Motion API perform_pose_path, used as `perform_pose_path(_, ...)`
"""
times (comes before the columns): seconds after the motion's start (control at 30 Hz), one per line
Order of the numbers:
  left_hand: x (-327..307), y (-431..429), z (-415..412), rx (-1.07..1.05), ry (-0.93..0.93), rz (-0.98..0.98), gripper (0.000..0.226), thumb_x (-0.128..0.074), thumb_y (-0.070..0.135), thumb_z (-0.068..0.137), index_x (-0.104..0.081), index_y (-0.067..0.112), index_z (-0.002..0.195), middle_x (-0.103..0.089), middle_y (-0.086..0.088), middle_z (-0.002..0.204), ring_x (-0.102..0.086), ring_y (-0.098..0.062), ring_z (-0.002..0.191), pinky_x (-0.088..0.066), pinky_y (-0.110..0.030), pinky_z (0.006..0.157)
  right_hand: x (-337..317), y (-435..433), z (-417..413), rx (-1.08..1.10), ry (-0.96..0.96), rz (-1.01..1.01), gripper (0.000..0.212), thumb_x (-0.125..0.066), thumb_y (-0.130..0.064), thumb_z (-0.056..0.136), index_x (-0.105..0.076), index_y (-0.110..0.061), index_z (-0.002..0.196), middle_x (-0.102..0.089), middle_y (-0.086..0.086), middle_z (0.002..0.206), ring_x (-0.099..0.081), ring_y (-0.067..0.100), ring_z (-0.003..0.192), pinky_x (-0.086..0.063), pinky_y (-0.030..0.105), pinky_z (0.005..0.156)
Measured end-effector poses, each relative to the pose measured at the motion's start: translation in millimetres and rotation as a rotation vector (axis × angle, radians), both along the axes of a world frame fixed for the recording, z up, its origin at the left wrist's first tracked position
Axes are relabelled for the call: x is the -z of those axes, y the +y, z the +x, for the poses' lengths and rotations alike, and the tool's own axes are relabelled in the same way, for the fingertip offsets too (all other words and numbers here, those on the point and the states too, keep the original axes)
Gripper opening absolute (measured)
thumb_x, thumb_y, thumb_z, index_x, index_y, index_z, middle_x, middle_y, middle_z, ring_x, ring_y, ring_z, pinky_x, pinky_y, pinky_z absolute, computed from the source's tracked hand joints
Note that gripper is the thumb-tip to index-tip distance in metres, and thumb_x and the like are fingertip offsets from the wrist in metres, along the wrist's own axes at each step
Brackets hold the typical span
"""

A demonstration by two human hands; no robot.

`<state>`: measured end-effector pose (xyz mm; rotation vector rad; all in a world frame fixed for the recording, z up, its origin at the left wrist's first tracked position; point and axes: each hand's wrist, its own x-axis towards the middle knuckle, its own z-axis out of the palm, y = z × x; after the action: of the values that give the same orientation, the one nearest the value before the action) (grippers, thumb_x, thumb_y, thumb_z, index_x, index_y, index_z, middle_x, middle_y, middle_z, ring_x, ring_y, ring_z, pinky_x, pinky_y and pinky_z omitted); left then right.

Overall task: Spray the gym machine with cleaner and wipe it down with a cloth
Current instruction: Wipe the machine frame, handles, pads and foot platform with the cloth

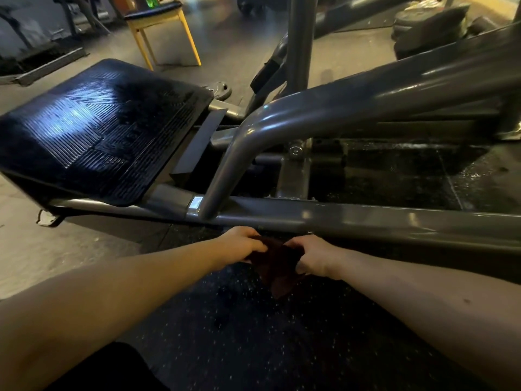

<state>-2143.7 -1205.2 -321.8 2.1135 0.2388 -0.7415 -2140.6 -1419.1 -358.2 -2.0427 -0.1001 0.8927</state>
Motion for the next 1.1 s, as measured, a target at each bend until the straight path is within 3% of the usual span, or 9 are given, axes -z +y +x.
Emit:
perform_pose_path(0.13,-2,4,0,0.076,-0.019,-0.004,0.022,-0.071,0.016,0.095,-0.067,0.014,0.117,-0.073,-0.009,0.113,-0.071,-0.020,0.106,-0.060,-0.034,0.093,3,-3,4,-0.033,0.057,-0.038,0.057,-0.077,-0.001,0.082,-0.064,-0.027,0.132,-0.066,-0.004,0.119,-0.063,0.015,0.112,-0.052,0.039,0.106)
perform_pose_path(0.23,-3,7,-1,0.150,-0.018,0.028,0.028,-0.074,0.020,0.093,-0.065,0.020,0.120,-0.071,-0.005,0.115,-0.070,-0.019,0.107,-0.059,-0.039,0.097,5,-1,5,-0.003,0.057,0.010,0.055,-0.084,-0.010,0.081,-0.066,-0.027,0.130,-0.067,-0.008,0.123,-0.062,0.014,0.116,-0.051,0.039,0.108)
perform_pose_path(0.47,-9,5,-6,0.383,-0.032,0.149,0.050,-0.075,0.020,0.088,-0.052,0.024,0.132,-0.067,0.003,0.116,-0.069,-0.014,0.101,-0.060,-0.032,0.088,8,19,3,0.028,0.103,0.194,0.091,-0.077,0.005,0.083,-0.037,-0.028,0.158,-0.050,-0.006,0.155,-0.051,0.012,0.135,-0.054,0.032,0.103)
perform_pose_path(0.6,-15,4,-8,0.461,-0.061,0.187,0.058,-0.075,0.018,0.087,-0.048,0.027,0.137,-0.062,0.006,0.123,-0.064,-0.010,0.104,-0.058,-0.030,0.086,10,31,1,0.006,0.065,0.171,0.088,-0.077,0.006,0.076,-0.051,-0.036,0.149,-0.066,-0.002,0.135,-0.062,0.020,0.127,-0.057,0.043,0.101)
perform_pose_path(0.7,-16,6,-9,0.480,-0.055,0.199,0.057,-0.075,0.016,0.087,-0.048,0.026,0.136,-0.066,0.002,0.119,-0.068,-0.017,0.104,-0.060,-0.036,0.090,18,34,2,-0.031,0.064,0.085,0.083,-0.088,-0.020,0.062,-0.061,-0.040,0.138,-0.070,0.000,0.122,-0.068,0.020,0.114,-0.058,0.045,0.099)
perform_pose_path(0.8,-14,9,-8,0.488,-0.081,0.227,0.049,-0.073,0.015,0.089,-0.050,0.025,0.131,-0.067,0.001,0.112,-0.069,-0.017,0.098,-0.061,-0.033,0.083,12,31,2,-0.105,0.040,-0.044,0.053,-0.090,-0.034,0.073,-0.070,-0.036,0.123,-0.073,-0.006,0.113,-0.069,0.014,0.107,-0.055,0.041,0.101)
perform_pose_path(0.87,-11,11,-7,0.460,-0.104,0.264,0.046,-0.073,0.015,0.090,-0.051,0.025,0.129,-0.065,0.002,0.110,-0.068,-0.013,0.094,-0.058,-0.027,0.075,11,28,2,-0.118,0.041,-0.084,0.038,-0.087,-0.035,0.080,-0.073,-0.033,0.115,-0.075,-0.006,0.109,-0.070,0.013,0.104,-0.055,0.040,0.101)
perform_pose_path(0.97,-4,14,-4,0.404,-0.143,0.302,0.041,-0.074,0.016,0.089,-0.053,0.026,0.122,-0.062,0.003,0.108,-0.067,-0.011,0.091,-0.054,-0.023,0.068,8,26,0,-0.116,0.070,-0.079,0.040,-0.086,-0.031,0.081,-0.071,-0.027,0.118,-0.076,-0.003,0.107,-0.072,0.014,0.100,-0.058,0.040,0.098)
perform_pose_path(1.1,3,16,1,0.355,-0.208,0.330,0.037,-0.075,0.017,0.088,-0.054,0.026,0.116,-0.062,0.002,0.107,-0.066,-0.013,0.092,-0.056,-0.027,0.071,1,24,1,-0.125,0.057,-0.034,0.034,-0.083,-0.018,0.084,-0.071,-0.026,0.114,-0.076,-0.003,0.105,-0.074,0.013,0.096,-0.059,0.034,0.092)
